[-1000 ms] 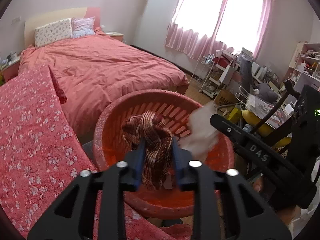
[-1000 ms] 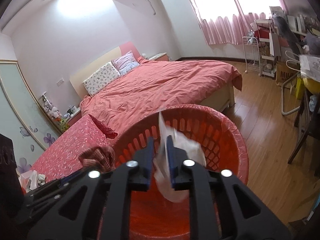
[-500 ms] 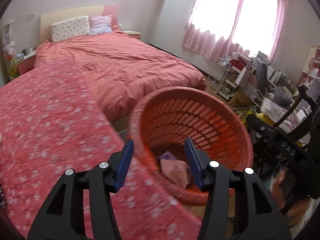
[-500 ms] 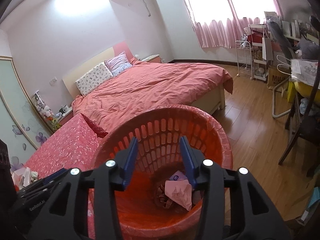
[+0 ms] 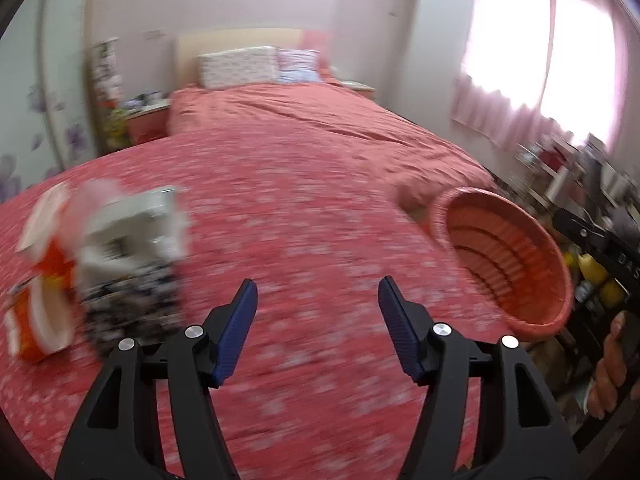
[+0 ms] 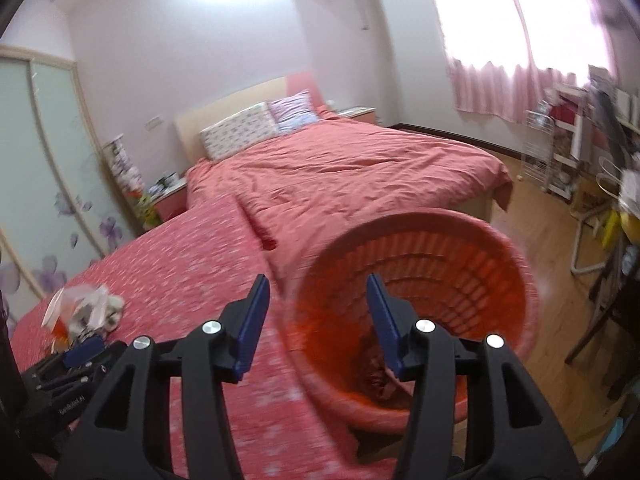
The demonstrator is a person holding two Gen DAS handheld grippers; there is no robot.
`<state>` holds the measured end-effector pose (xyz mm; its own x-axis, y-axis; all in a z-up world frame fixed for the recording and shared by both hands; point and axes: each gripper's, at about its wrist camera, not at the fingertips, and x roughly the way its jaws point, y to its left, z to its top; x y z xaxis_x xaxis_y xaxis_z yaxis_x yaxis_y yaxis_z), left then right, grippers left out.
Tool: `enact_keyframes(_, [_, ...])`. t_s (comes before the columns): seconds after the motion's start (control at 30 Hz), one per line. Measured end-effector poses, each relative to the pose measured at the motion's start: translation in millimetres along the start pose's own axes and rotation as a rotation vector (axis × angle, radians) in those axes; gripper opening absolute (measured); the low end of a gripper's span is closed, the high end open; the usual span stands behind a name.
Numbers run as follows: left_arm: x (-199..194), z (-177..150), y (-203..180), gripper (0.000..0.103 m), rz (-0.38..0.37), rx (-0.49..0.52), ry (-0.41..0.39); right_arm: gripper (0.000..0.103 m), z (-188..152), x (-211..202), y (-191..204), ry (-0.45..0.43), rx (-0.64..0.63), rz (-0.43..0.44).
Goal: Collect trash
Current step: 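Move both tools back to the bed and grasp the black floral cloth with the right tool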
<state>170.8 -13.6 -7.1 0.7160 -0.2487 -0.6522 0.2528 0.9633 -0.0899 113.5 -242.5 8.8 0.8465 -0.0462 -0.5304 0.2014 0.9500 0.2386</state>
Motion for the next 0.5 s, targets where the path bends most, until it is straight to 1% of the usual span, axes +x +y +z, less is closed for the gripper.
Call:
enact_keyframes(0.17, [-22, -8, 50, 0.066, 0.105, -0.069, -0.030, 0.052, -10, 2, 56, 0.033, -0.084, 0.068])
enact_keyframes(0.2, [-27, -10, 60, 0.067, 0.134, -0.080, -0.037, 0.052, -13, 3, 72, 0.042, -0.107, 0.087])
enact_keyframes(0.23, [-32, -12, 71, 0.067, 0.161, -0.091, -0.044, 0.052, -15, 3, 80, 0.049, -0.119, 0.099])
enact_keyframes(0.5, [-55, -32, 137, 0.068, 0.308, -0.157, -0.069, 0.052, -42, 13, 172, 0.131, -0.208, 0.252])
